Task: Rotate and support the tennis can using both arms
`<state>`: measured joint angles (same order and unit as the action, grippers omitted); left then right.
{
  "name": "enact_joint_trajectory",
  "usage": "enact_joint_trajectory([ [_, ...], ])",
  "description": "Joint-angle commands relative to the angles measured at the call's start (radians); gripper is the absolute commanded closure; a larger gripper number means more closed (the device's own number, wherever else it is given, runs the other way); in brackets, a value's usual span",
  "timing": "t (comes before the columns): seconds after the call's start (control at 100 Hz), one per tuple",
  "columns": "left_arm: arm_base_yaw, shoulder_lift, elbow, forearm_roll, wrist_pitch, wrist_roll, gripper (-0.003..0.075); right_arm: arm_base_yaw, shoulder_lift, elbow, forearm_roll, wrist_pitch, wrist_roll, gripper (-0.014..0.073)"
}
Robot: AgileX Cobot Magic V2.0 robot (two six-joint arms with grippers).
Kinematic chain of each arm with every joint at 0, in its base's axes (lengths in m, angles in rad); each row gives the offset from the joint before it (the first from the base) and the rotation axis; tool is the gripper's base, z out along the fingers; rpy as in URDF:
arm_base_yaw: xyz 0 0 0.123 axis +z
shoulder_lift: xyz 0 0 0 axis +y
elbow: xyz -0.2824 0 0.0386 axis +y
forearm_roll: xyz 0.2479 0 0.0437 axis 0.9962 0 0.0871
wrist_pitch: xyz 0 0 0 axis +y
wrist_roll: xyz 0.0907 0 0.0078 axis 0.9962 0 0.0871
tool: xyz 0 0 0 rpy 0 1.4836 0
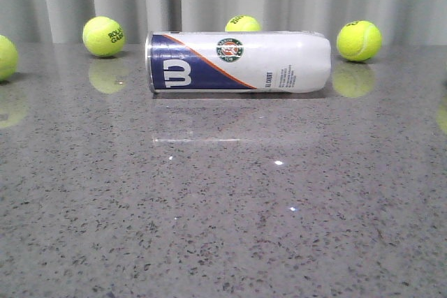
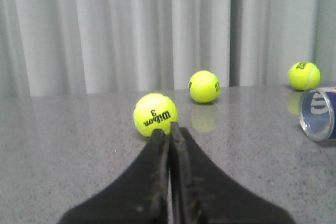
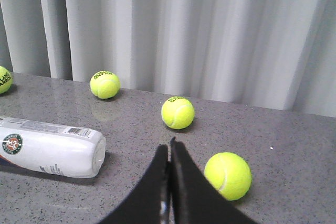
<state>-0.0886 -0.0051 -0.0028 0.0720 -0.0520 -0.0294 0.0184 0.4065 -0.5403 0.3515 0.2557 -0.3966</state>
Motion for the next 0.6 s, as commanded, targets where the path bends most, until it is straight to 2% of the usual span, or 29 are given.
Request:
enact_joint_trajectory([
  [0.0,0.001,-0.038,0.037,0.001,-0.136,-0.006,0.0741,-0.001,0.004,-0.022,0.015,-0.079,0.004,0.0664],
  [0.14,0.001,-0.028,-0.038,0.008,-0.059,-0.006,0.0741,-0.001,0.004,-0.022,0.015,-0.079,0.004,0.0664],
  [0.33,0.001,0.066,-0.276,-0.072,0.217,-0.006,0.0741,-0.001,0.004,-0.022,0.015,-0.079,0.004,0.0664],
  [0.59,0.001,0.356,-0.677,-0.152,0.561,-0.006,0.0741,-0.001,0.004,-0.022,0.015,-0.079,0.004,0.0664],
])
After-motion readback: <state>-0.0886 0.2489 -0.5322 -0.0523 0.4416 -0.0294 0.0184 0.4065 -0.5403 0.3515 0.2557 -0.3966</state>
